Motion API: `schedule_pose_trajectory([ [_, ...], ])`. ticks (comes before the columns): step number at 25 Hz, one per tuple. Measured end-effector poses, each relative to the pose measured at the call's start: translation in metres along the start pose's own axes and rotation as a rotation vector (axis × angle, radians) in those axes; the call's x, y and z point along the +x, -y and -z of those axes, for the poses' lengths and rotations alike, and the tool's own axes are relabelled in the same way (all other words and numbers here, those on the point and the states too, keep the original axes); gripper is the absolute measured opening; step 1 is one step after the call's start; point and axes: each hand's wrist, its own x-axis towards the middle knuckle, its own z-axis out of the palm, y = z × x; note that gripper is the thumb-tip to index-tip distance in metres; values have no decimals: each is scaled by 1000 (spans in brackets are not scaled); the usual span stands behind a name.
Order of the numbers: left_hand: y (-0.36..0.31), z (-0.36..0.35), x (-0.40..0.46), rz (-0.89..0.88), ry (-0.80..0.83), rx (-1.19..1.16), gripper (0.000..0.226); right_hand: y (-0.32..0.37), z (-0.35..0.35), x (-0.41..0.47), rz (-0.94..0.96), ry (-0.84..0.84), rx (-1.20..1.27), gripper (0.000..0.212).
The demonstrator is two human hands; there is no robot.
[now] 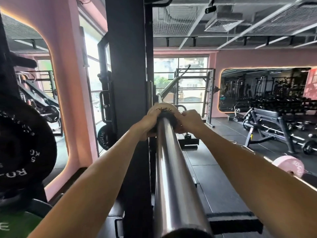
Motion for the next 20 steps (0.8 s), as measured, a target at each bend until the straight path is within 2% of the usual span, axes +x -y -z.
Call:
schedule_pose_trajectory([
  [4,-2,6,6,62,56,-88,49,2,2,10,79,-10,-56,53],
  [8,-4,8,3,73,105,-110,53,29,1,8,262,-28,-346,37],
  [10,-4,10,4,78,128,-118,59,45,2,4,301,35,-433,36],
  [15,0,7,6,121,143,-193,57,59,6,0,189,297,-376,39],
  [20,0,4,3,113,130,-143,55,61,-8,1,296,367,-352,50],
])
